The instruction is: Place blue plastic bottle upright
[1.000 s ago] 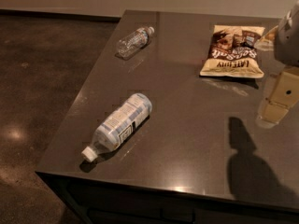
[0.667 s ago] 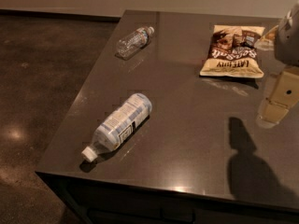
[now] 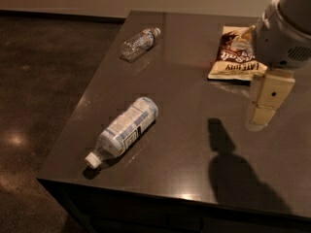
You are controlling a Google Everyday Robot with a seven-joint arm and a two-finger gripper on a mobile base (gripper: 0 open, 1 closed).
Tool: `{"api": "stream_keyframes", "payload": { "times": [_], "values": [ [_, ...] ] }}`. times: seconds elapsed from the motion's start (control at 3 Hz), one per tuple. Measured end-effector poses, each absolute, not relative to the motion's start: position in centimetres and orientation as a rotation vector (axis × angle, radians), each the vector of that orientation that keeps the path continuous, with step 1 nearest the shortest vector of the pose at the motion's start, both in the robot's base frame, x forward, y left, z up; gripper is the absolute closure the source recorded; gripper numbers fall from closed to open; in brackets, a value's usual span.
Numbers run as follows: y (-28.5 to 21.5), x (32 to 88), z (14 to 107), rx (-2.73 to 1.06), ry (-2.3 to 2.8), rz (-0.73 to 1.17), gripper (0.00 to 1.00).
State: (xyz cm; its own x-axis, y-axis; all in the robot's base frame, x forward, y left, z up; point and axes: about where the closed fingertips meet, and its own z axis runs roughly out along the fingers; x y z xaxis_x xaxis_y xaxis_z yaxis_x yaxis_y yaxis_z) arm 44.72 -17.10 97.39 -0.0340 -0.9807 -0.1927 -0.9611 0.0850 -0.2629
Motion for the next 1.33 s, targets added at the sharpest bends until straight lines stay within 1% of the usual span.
{"api": "stream_keyframes", "payload": {
  "times": [0.67, 1.33],
  "values": [
    [-10.0, 44.8, 96.2, -2.193, 1.781, 0.019, 0.0],
    [-2.1, 43.8, 94.0, -2.453, 1.469, 0.033, 0.0]
  ]
}}
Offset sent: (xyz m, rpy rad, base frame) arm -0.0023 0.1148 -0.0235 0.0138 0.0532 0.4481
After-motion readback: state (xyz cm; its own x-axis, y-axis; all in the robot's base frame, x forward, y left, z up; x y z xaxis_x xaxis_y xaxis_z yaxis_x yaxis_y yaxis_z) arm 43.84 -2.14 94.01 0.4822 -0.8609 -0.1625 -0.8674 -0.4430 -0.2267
